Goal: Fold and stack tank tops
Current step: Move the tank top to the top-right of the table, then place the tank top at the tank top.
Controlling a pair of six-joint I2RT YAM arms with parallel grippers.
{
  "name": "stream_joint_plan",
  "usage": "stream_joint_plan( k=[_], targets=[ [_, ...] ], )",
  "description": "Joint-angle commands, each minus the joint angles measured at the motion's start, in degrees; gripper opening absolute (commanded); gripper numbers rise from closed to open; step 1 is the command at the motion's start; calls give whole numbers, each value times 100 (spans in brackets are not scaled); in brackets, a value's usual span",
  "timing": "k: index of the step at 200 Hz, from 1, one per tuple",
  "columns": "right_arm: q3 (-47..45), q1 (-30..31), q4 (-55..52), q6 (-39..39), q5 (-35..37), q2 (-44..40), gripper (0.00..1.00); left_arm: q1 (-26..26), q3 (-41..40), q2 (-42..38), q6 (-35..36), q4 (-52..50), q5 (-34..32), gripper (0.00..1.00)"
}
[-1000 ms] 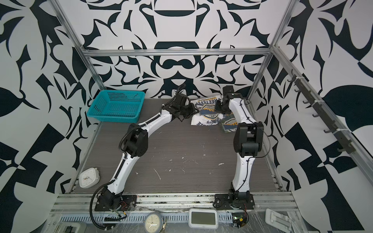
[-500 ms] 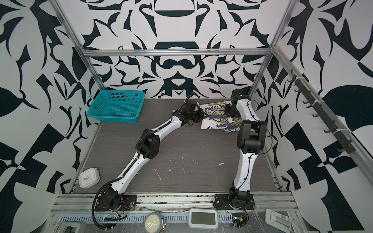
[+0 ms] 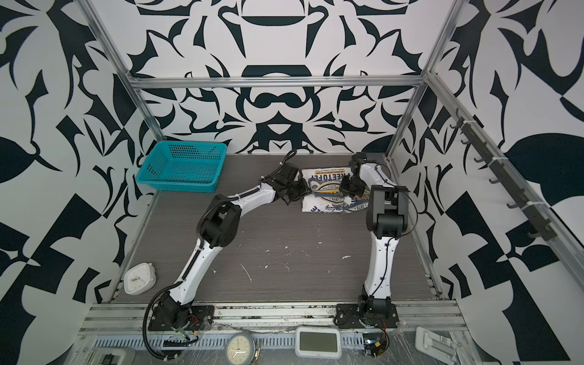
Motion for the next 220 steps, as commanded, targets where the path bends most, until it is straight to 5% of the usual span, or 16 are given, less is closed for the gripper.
stream_joint_plan(
  k=[1, 66, 173, 220],
  targets=[
    [-285, 404, -163, 118, 24, -101, 0, 387, -673, -803, 321, -12, -447, 0],
    [902, 898, -344, 276, -294, -245, 0, 745, -1427, -1889, 428, -205, -514, 0],
    [3537, 831, -1495, 121, -422, 232, 0, 775, 485, -1535, 748, -935, -282, 0],
    [3338, 195, -1466, 54, -464, -237, 0, 487, 1482, -932, 729, -948, -95, 0]
  ],
)
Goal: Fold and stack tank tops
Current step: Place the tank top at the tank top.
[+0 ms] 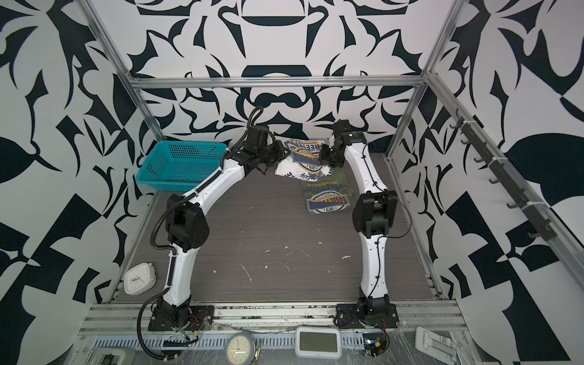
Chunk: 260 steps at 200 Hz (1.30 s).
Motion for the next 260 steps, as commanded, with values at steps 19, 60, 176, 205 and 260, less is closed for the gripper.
stream_joint_plan(
  k=[19, 60, 176, 205, 260],
  targets=[
    [-561, -735, -2, -184, 48, -752, 0, -321, 728, 702, 0, -3, 157, 0],
    [-2417, -1225, 977, -210, -21, -1096, 0, -612, 747, 1299, -183, 176, 74, 0],
    [-2659, -1443, 1139, -160, 34, -409, 46, -592, -346, 1287, -183, -135, -115, 49],
    [-2690, -1422, 825, -256, 640, -955, 71, -592, -313, 898, 59, -348, -276, 70],
    [-3246, -379, 669, -698, 1497, -1817, 88, -502, -1711, -495, 512, -362, -685, 94]
  ],
)
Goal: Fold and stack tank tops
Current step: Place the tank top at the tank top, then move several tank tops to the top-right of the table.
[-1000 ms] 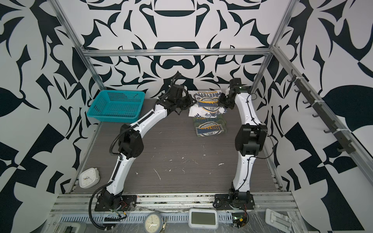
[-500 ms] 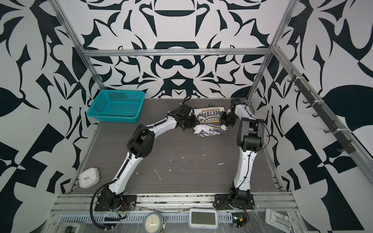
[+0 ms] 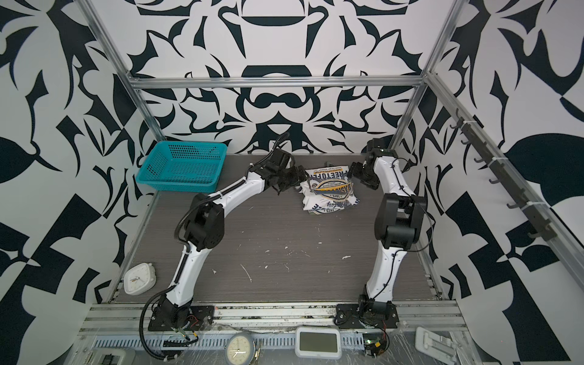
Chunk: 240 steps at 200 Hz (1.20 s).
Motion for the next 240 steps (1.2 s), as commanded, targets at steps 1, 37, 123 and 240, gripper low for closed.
stream_joint_plan(
  k=[1, 37, 123, 240],
  targets=[
    [-327, 670, -179, -272, 436, -361, 88, 63, -834, -810, 303, -93, -366, 95],
    [-662, 1322, 24, -364, 480, -42, 89, 217, -2538, -2131, 694, 125, -1126, 99],
    [600, 378, -188, -443, 809, 1807, 88, 927, -5737, -4760, 1447, 1086, -2811, 99],
    [-3369, 49, 3177, -749, 1005, -2031, 99, 2317, -8011, -6196, 3076, 3067, -4720, 99]
  ],
)
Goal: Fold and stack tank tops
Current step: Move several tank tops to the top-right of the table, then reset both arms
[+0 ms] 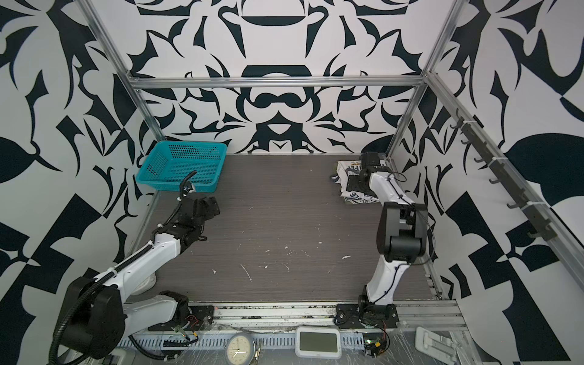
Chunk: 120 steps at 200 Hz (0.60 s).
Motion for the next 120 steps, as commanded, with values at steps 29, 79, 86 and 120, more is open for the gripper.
stream_joint_plan(
  k=[29, 79, 86, 120],
  targets=[
    [-2088, 88, 1955, -6, 40, -1761, 99, 355, -487, 28, 1026, 1452, -451, 99],
    [-3741, 561, 2891, -46, 64, -2873, 99, 639, -1022, 54, 1303, 2260, -346, 99],
    [-3986, 739, 3014, -146, 337, -3000, 100, 698, -1123, 99, 1332, 2358, -234, 99],
    [-4725, 1051, 3758, -264, 1036, -3104, 99, 935, -1481, 437, 1355, 3055, 302, 99]
  ],
)
